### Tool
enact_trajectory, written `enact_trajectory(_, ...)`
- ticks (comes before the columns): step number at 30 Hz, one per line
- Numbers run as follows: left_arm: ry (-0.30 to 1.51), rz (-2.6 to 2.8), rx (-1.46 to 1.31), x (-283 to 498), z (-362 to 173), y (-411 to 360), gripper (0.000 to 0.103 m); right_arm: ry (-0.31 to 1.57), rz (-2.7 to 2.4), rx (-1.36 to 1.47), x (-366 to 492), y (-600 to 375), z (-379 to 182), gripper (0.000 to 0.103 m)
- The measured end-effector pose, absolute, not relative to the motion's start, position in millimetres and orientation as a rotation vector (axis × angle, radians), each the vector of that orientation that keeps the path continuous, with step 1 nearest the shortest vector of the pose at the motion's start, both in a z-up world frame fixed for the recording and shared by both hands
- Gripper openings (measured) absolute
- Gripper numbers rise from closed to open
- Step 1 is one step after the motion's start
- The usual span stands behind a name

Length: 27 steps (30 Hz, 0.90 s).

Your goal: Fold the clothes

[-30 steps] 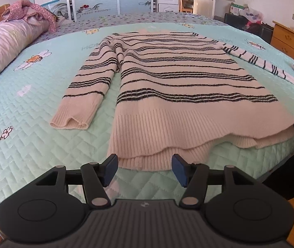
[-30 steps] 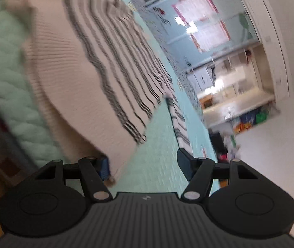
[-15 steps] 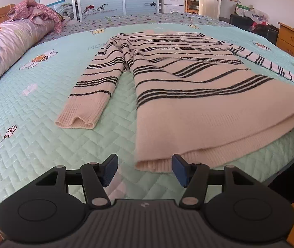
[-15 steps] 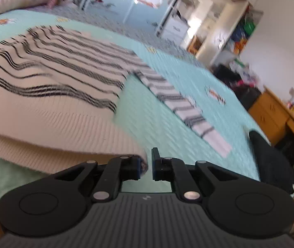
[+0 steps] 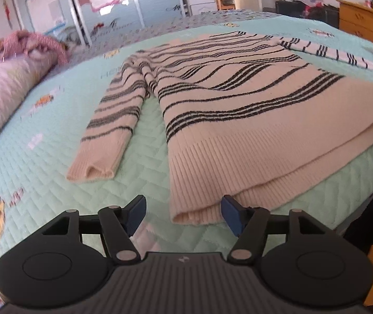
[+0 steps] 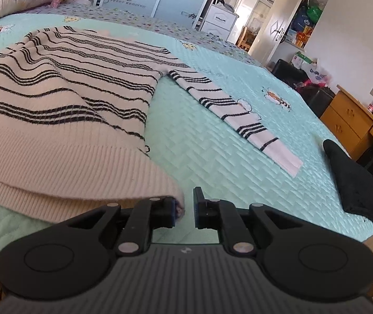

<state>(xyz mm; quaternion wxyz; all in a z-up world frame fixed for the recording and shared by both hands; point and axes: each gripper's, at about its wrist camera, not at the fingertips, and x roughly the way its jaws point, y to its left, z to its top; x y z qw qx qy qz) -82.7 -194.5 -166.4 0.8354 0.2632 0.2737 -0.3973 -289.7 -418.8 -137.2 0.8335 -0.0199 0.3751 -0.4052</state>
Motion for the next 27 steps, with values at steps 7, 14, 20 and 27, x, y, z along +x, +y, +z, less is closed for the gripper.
enact_trajectory(7,0.45,-0.839,0.673,-89.0,-171.5,-196.8,0.072,0.785,-0.861,-0.027,-291.6,-422.8,-134.3,0.017)
enact_trajectory(14,0.351,-0.866,0.851,-90.5,-172.3,-200.8,0.072,0.796,-0.857,-0.027,-290.8,-423.5,-136.3,0.022)
enact_trajectory(20,0.262,-0.883,1.005,-89.7,-173.5,-205.0,0.073,0.799,-0.853,-0.028,-289.8,-422.1,-137.6,0.023)
enact_trajectory(27,0.283,-0.879,0.976,-88.8,-174.4,-209.5,0.072,0.793,-0.843,-0.03,-292.1,-420.8,-137.9,0.022)
